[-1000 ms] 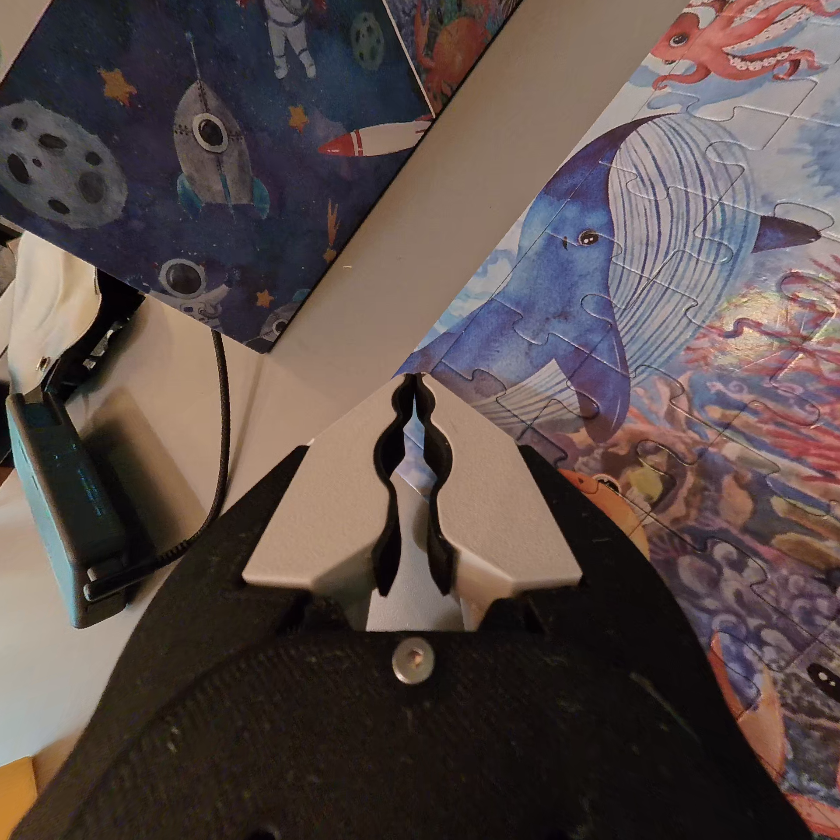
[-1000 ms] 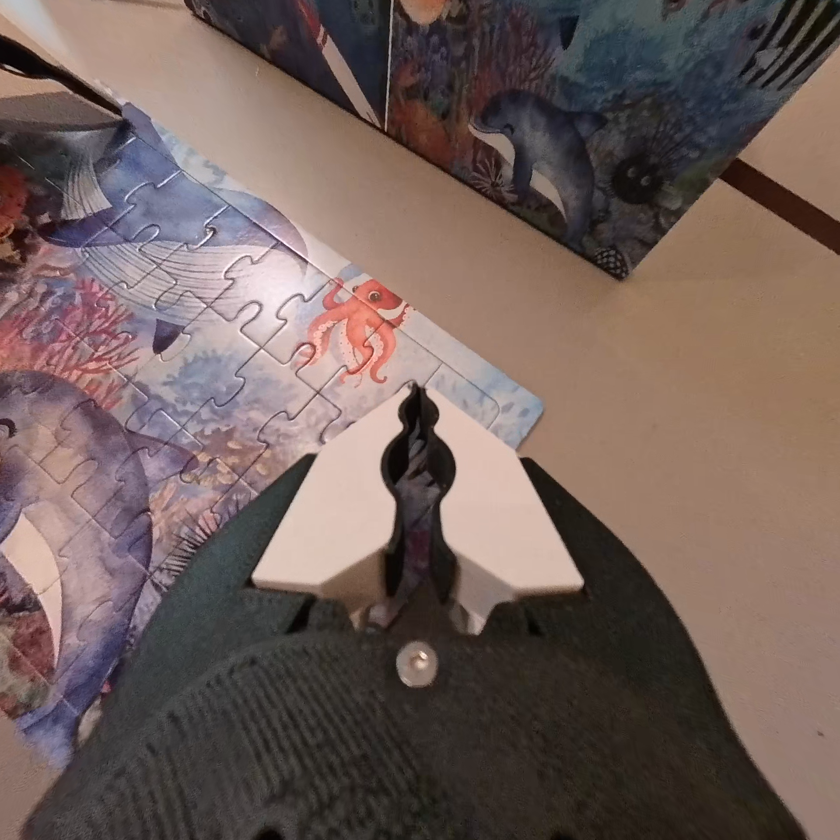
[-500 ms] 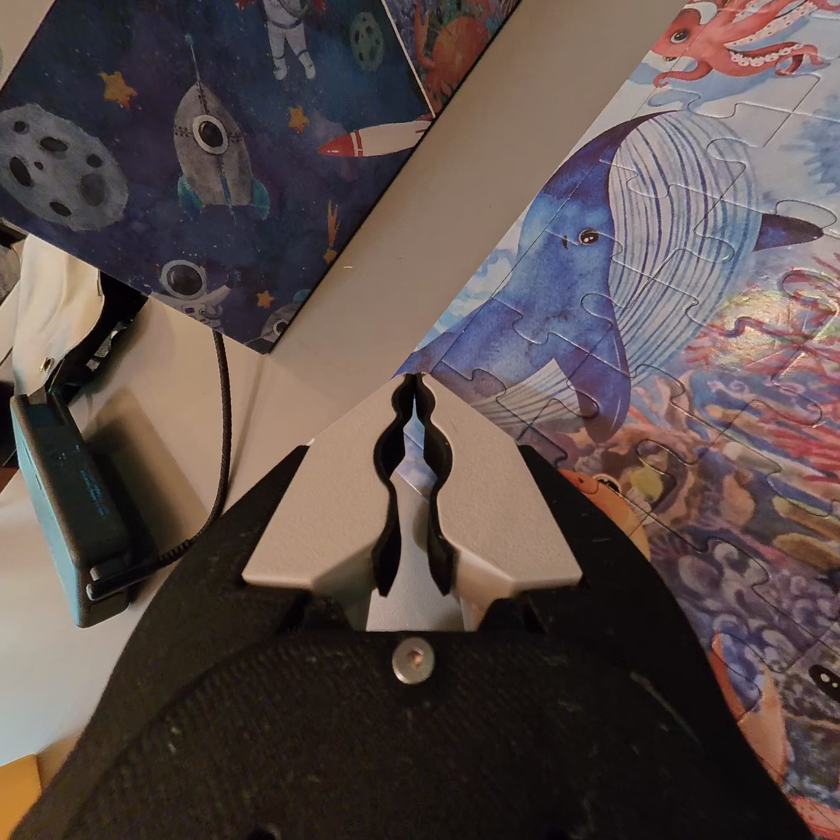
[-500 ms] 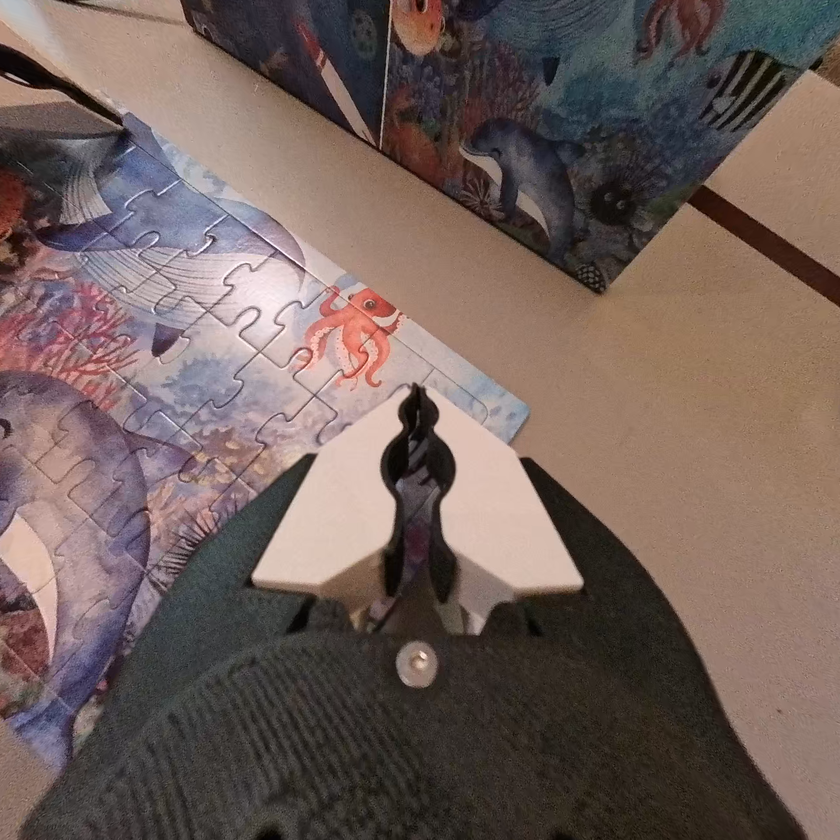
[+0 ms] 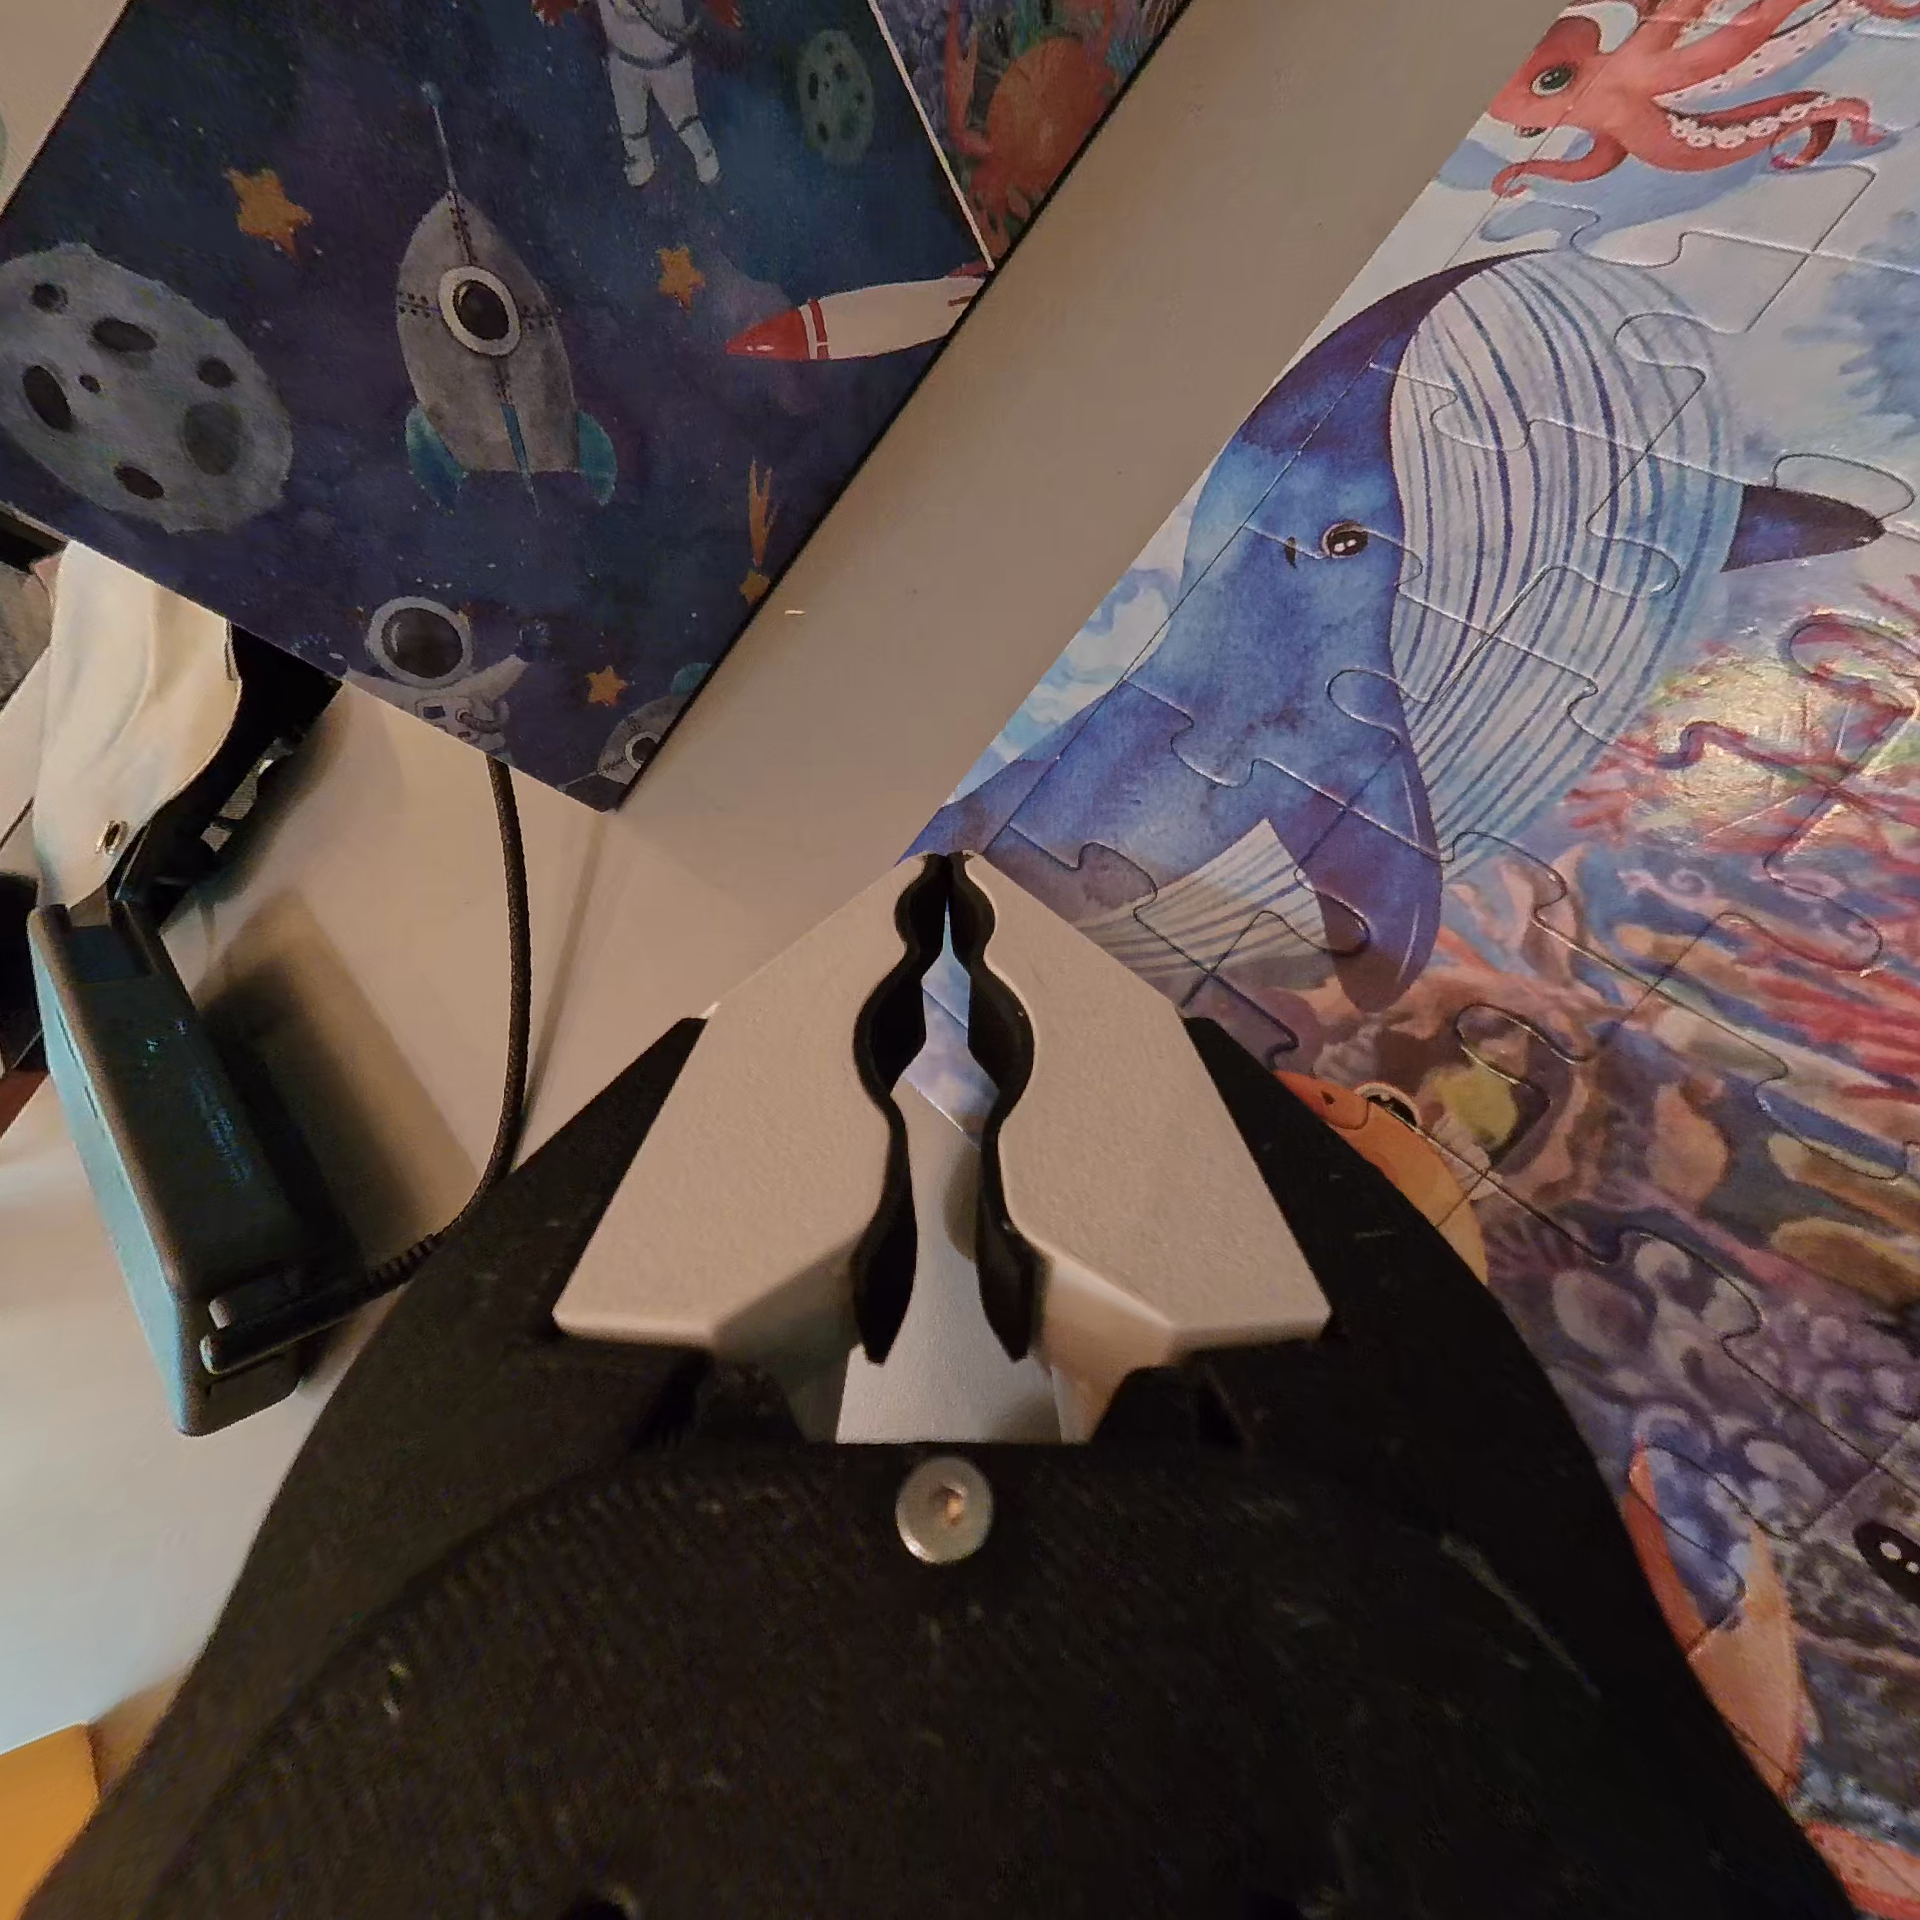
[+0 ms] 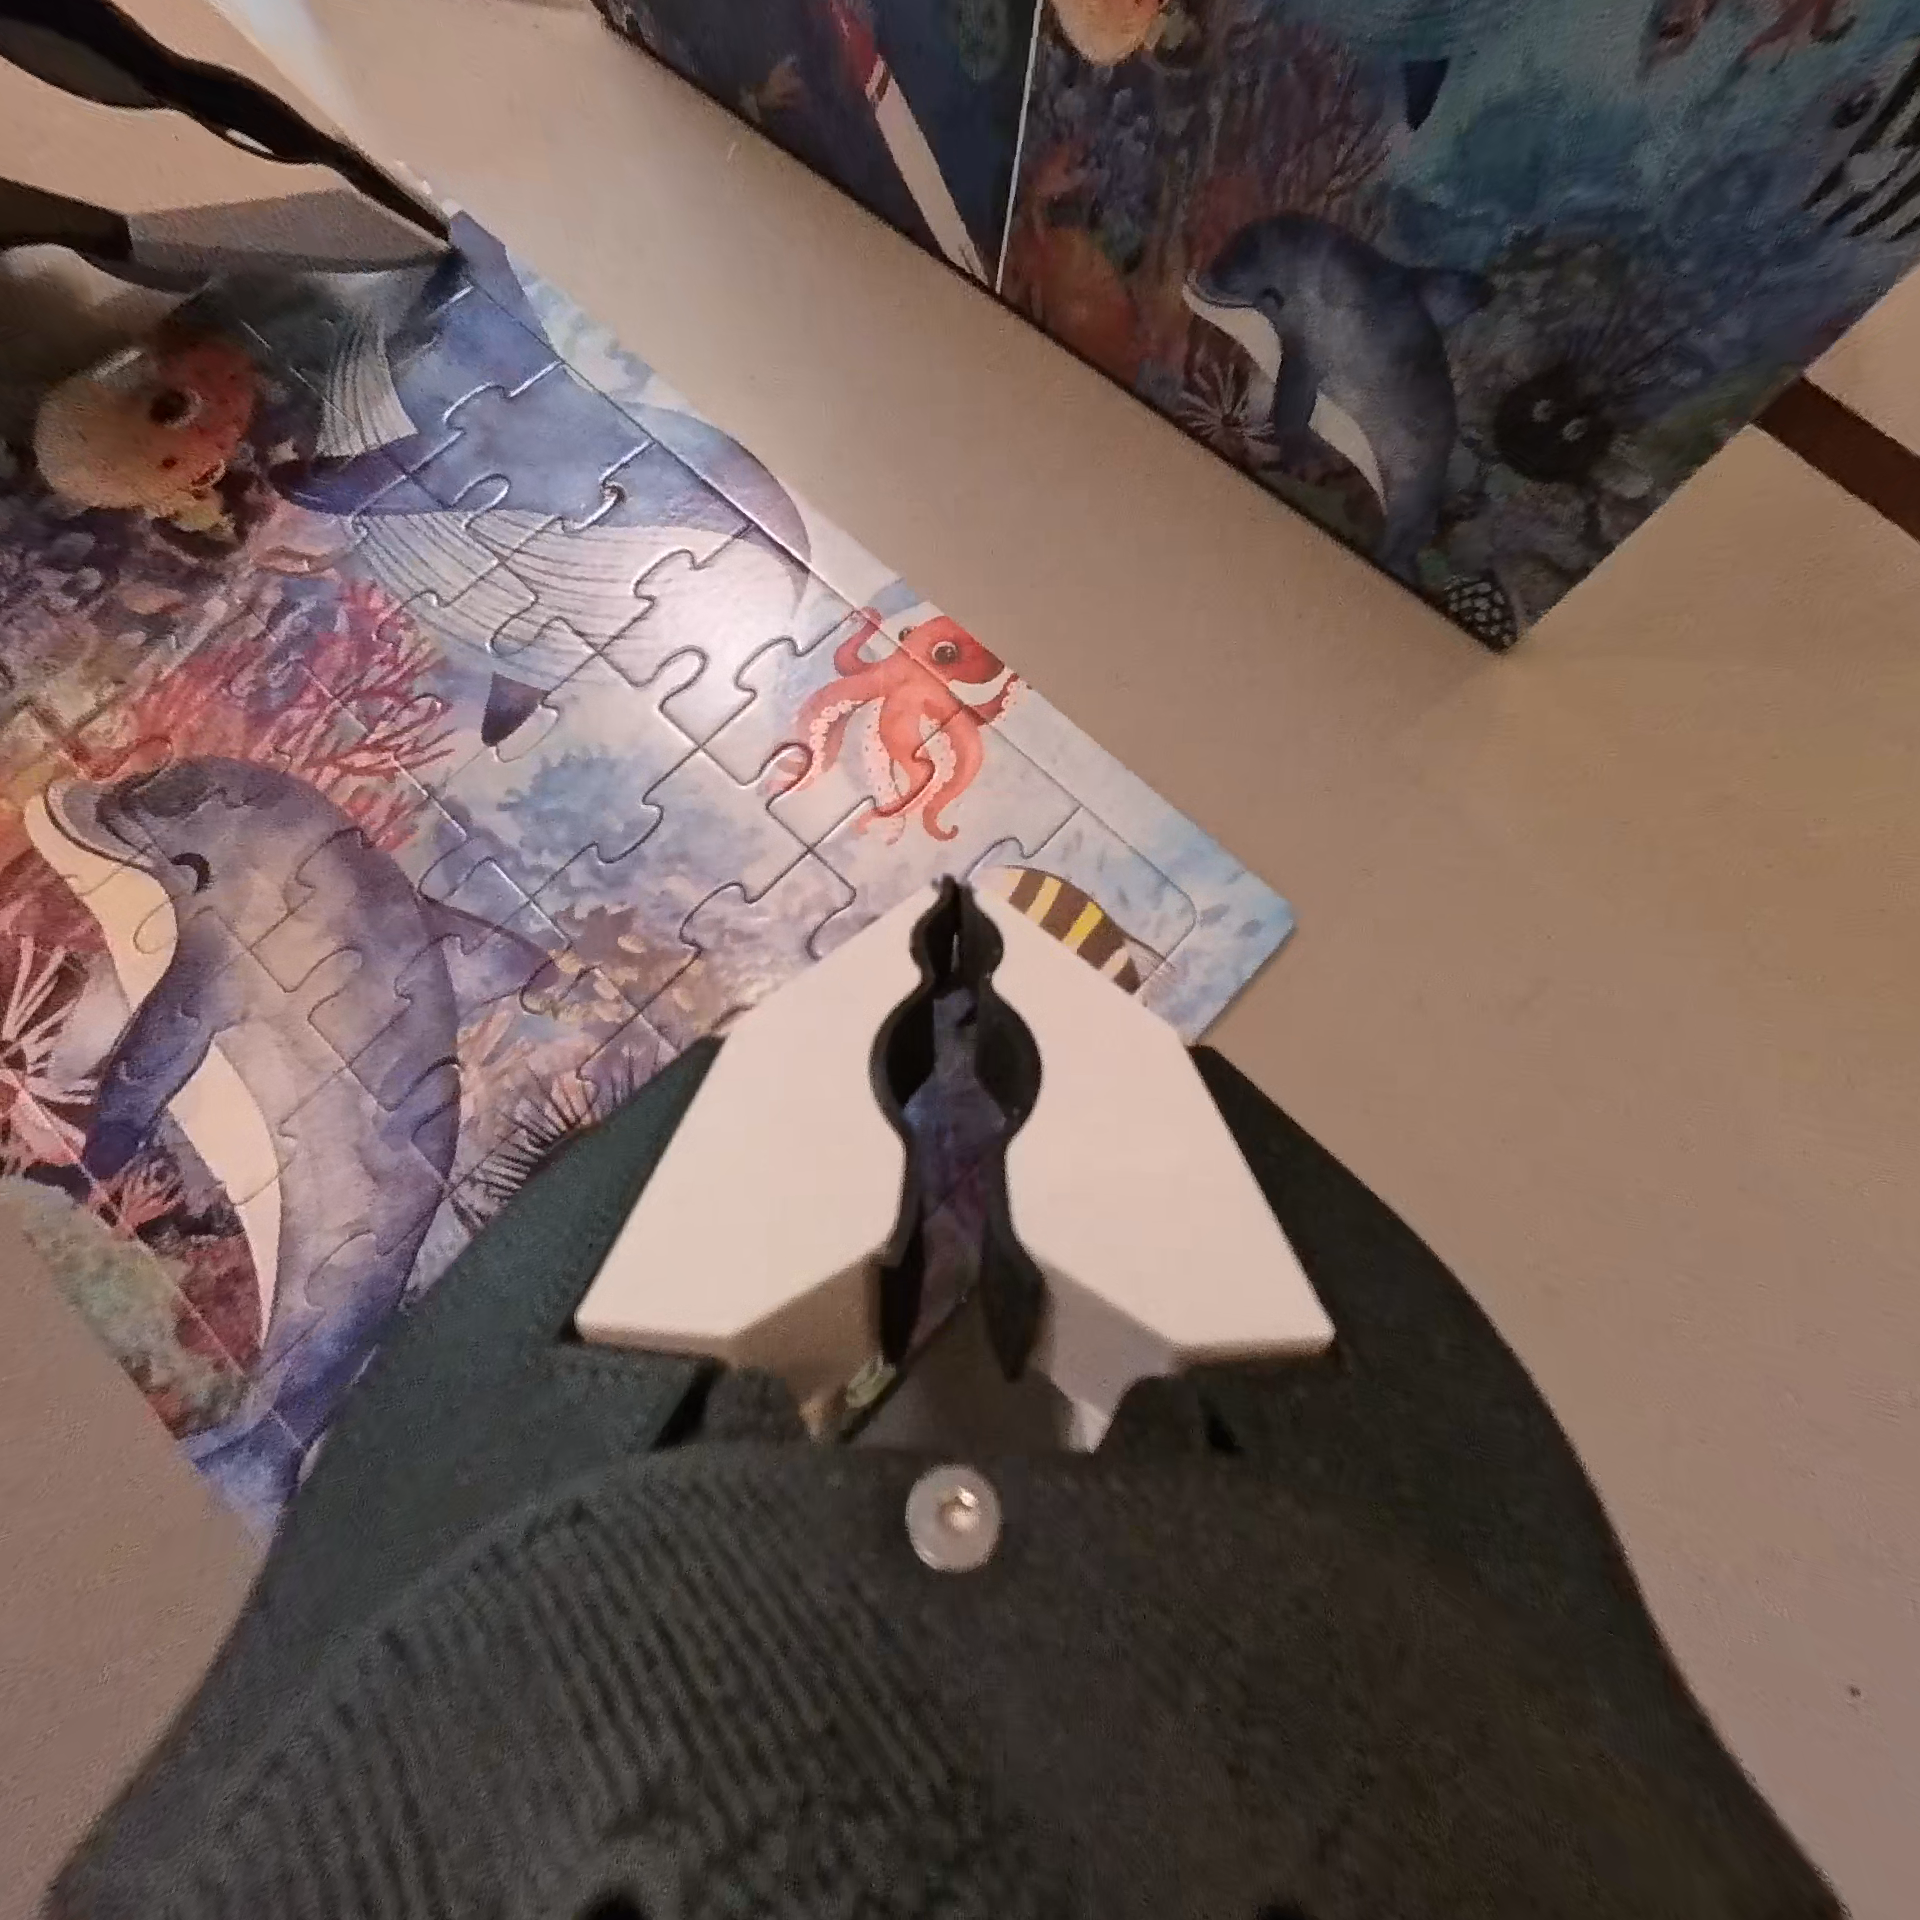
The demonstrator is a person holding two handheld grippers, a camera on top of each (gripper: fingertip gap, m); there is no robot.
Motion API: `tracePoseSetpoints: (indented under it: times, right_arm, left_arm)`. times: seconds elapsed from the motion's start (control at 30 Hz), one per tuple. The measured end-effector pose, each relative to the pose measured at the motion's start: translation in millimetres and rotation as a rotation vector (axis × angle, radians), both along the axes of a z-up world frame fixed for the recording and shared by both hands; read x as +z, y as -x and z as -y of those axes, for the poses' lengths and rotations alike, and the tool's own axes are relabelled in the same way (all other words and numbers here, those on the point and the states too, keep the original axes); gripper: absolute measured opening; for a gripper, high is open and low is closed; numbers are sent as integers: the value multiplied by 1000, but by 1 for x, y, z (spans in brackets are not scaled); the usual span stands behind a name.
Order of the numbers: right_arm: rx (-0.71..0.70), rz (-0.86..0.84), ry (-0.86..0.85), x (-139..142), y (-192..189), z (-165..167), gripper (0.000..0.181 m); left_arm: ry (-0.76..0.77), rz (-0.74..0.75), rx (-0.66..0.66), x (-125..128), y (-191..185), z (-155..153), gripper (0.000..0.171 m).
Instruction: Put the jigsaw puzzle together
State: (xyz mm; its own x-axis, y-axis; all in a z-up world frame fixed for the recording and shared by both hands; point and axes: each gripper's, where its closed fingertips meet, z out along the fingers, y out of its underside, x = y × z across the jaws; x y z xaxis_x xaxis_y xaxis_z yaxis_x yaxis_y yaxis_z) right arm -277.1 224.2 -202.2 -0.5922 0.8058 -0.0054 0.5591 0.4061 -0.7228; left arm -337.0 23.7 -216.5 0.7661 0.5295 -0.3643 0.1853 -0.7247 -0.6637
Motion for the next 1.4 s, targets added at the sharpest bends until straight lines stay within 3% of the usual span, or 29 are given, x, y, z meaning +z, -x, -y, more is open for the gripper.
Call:
tracePoseSetpoints:
  times: [0.27,0.37,0.53,0.63,0.73,1.03,1.4]
  right_arm:
    - [48,-52,-31,15,-7,-2,0]
    - [125,-97,-35,22,-16,-1,0]
    - [84,46,-65,-8,-24,-17,0]
    - [109,27,32,2,-26,-9,0]
    - [129,66,11,-9,-30,-7,0]
    - [117,-6,-2,-3,-24,-2,0]
    - [168,45,41,-7,-31,-6,0]
  left_arm:
    - [1,-2,-2,0,0,0,0]
    - [3,-5,-3,0,0,0,0]
    - [8,-11,-6,0,0,-1,0]
    - [6,-8,-6,0,0,-1,0]
    - [3,-3,-6,0,0,-1,0]
    - [7,-10,-6,0,0,-1,0]
    - [22,-30,-6,0,0,-1,0]
